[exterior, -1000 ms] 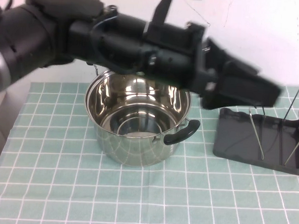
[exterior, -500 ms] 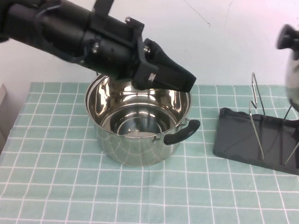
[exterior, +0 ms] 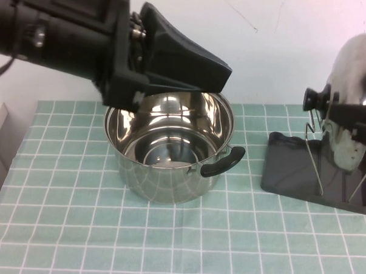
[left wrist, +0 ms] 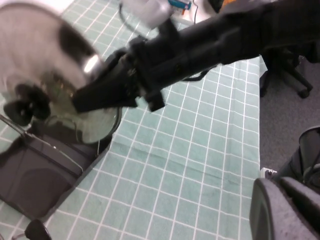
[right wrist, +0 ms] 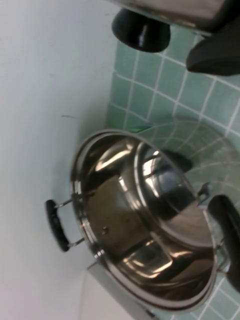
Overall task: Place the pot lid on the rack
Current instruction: Place the pot lid on the pot rack
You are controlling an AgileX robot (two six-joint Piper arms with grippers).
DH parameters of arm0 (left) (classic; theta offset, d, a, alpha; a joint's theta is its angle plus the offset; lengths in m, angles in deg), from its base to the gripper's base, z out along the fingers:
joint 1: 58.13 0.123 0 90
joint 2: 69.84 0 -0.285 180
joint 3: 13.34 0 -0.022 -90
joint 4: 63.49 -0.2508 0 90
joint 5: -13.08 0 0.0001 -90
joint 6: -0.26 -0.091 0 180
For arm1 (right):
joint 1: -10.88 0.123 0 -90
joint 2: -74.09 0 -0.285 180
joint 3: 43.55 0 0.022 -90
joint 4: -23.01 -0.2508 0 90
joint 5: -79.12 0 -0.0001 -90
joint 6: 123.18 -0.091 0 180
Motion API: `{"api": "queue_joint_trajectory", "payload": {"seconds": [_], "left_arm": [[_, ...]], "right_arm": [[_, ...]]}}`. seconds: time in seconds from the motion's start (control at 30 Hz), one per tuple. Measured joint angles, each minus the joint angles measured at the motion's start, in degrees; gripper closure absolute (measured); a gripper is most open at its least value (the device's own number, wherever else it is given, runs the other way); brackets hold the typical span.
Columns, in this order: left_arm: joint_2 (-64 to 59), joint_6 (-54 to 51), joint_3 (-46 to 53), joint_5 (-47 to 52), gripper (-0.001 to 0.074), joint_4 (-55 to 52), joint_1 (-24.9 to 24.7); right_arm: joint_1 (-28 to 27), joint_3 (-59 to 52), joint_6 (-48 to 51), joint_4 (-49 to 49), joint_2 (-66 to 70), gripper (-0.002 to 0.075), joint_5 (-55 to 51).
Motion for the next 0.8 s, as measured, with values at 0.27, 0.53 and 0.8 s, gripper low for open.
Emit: {"api": "queue_joint_trajectory", "payload": {"seconds": [0.27, 0.53, 0.8], "left_arm": [[1.30, 0.00, 0.00, 0.16, 0.0736, -0.73, 0.00], [1.30, -0.08, 3.67, 0.16, 0.0736, -0.74, 0.14], [1.82, 0.34, 4.58, 0.16, 0.0736, -1.39, 0.14]], "right_arm": [[0.00, 0.11, 3.43, -0.10, 5.52, 0.0645, -0.03], [0.00, 0.45, 7.35, -0.21, 7.36, 0.0522, -0.90], [0.00, 0.45, 11.63, -0.42, 6.40, 0.0124, -1.05]]}}
